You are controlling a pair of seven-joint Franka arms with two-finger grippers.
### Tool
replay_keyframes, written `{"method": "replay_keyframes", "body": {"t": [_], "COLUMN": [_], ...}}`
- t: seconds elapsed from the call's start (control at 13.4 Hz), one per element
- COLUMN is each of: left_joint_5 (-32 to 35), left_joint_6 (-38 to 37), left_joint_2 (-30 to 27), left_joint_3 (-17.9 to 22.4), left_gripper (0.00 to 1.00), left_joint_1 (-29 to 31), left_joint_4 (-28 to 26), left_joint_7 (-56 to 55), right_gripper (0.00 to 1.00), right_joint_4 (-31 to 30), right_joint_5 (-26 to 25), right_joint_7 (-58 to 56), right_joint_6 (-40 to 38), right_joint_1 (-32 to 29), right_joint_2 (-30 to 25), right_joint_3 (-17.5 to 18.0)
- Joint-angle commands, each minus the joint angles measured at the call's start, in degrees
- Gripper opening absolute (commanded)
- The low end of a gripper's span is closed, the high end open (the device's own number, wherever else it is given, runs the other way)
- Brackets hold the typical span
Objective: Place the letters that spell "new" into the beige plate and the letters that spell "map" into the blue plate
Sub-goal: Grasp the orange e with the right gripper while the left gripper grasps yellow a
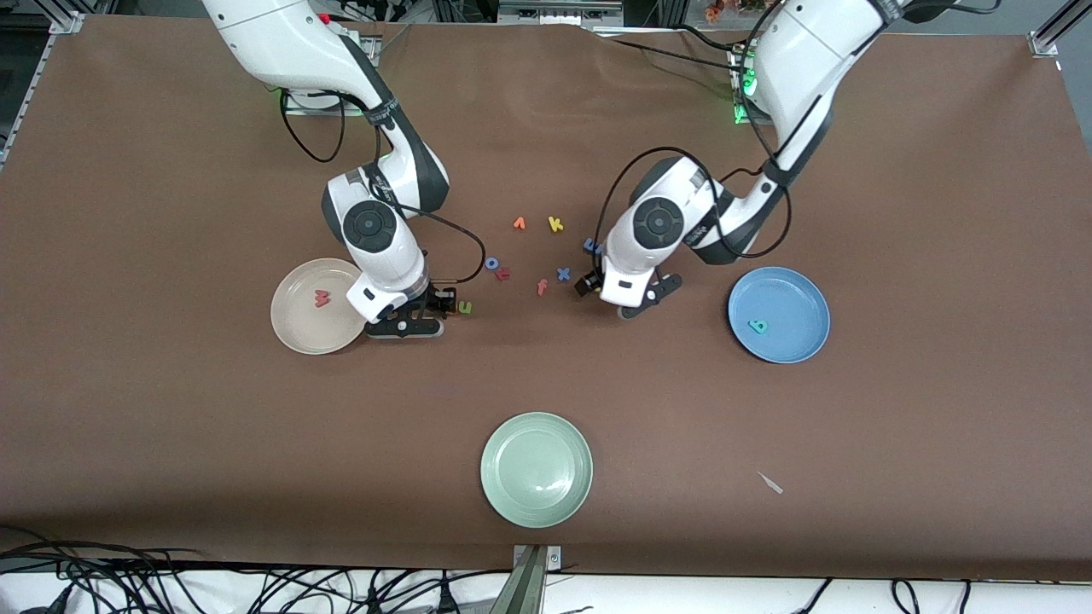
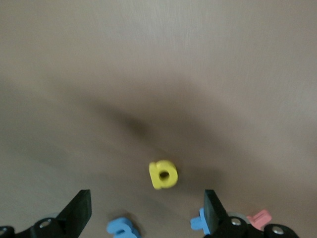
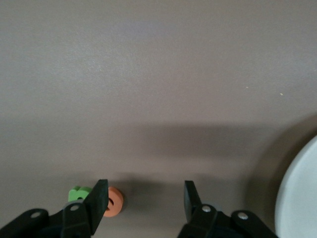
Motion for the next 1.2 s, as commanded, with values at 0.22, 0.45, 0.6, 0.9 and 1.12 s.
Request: {"method": "replay_keyframes", "body": {"t": [0.22, 0.45, 0.6, 0.9, 1.12], "left_joint_5": [5.36, 5.55, 5.73, 5.73, 5.73], "left_joint_6": [0.02, 0.02, 0.02, 0.02, -0.59], "left_joint_2": [2.67, 2.94, 2.94, 3.47, 2.86], "left_joint_3": [2.14, 2.41, 2.41, 2.32, 2.41], "left_gripper": [0.9, 0.69, 0.39, 0.33, 0.08], "left_joint_1": [-2.02, -2.46, -2.37, -2.46, -2.37], "left_joint_4": [2.63, 2.72, 2.72, 2.72, 2.89], "left_joint_7": [-1.23, -1.32, -1.23, -1.32, -0.71], "right_gripper": [0.7, 0.7, 0.7, 0.7, 0.7], "right_joint_4": [1.97, 1.79, 1.62, 1.88, 1.97], "right_joint_5": [0.39, 0.21, 0.12, -0.32, -0.58], "right_joint_7": [3.55, 4.88, 5.59, 4.54, 4.36], "right_joint_6": [1.14, 2.01, 2.46, 2.2, 1.93], "right_joint_1": [1.8, 2.94, 3.12, 3.21, 3.03], "right_joint_2": [3.1, 3.89, 3.98, 4.07, 3.8], "right_joint_3": [0.04, -0.05, -0.05, -0.4, -0.49]}}
